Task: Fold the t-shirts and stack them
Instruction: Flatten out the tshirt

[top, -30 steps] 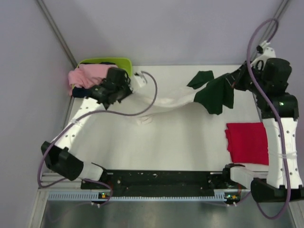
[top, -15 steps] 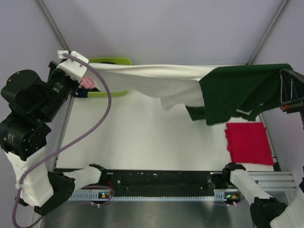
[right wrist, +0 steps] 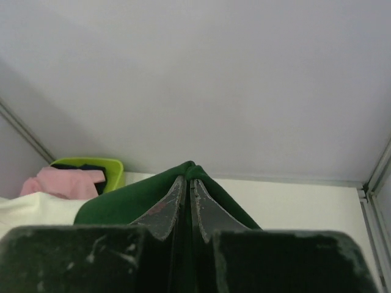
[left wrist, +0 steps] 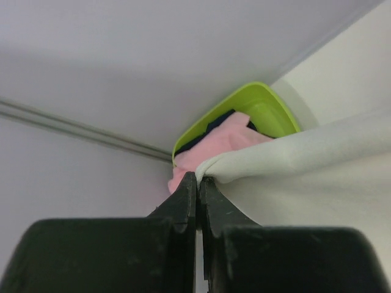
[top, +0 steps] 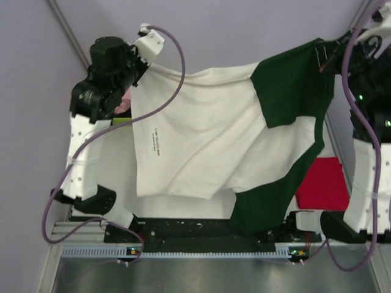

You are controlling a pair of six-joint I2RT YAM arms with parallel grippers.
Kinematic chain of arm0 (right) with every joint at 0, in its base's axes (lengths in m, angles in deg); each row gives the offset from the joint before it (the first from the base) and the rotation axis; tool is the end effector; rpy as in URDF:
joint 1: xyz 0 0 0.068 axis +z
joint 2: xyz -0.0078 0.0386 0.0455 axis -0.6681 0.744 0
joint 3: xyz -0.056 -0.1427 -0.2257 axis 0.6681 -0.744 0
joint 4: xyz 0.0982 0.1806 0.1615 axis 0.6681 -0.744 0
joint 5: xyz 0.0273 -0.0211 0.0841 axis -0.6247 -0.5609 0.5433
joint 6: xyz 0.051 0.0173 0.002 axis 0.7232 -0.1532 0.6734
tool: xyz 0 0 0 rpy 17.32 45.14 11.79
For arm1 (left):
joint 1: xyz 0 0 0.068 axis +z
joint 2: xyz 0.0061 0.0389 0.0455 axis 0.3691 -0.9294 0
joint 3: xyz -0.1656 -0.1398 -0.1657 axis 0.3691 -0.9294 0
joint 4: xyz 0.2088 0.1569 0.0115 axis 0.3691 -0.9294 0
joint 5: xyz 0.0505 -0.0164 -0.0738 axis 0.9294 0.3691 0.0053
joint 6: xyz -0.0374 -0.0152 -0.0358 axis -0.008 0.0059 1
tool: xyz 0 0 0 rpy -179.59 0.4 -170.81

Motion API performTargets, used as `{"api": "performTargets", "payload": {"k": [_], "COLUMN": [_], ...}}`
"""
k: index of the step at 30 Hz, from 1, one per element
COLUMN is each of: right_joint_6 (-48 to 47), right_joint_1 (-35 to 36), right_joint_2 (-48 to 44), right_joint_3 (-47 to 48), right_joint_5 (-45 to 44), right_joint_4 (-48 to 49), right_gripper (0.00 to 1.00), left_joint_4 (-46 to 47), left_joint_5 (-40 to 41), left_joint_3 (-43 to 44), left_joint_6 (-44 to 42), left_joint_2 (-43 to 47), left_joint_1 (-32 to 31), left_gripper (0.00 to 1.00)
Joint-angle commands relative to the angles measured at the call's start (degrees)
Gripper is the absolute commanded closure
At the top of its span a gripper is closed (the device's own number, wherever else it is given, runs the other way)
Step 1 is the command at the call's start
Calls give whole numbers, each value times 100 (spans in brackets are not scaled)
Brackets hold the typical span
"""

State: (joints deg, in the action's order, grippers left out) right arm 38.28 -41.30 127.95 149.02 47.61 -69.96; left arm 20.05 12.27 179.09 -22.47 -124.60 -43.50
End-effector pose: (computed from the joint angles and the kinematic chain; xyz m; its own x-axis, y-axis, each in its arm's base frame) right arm 0.1567 0.0085 0.5962 0.0979 0.2066 -0.9735 -0.2240 0.9577 0.1807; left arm 0.2277 -0.0835 0.5600 -0.0952 0.6421 -0.7606 0.2876 0.7493 0.5966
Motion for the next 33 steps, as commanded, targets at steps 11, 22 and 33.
{"api": "performTargets", "payload": {"k": [11,22,33], "right_joint_6": [1113,919,463], "right_joint_1": [-976,-1055,-1047], "right_joint_2": [2379,-327,-1559], "right_joint_3": [2500,-2240,-3971], "right_joint_5": [655,1076,656], "right_joint_4": [1387,1168,-116], "right_gripper": [100,100,100], "left_joint_4": [3064,1500,1123], "left_joint_5": [456,-898,-731], "left_joint_3": [1533,-1504,-4304], "left_joint_6": [-198,75,312], "left_joint_2": [-1754,-489,575], "left_joint_1": [251,374,453], "left_gripper": [100,100,100]}}
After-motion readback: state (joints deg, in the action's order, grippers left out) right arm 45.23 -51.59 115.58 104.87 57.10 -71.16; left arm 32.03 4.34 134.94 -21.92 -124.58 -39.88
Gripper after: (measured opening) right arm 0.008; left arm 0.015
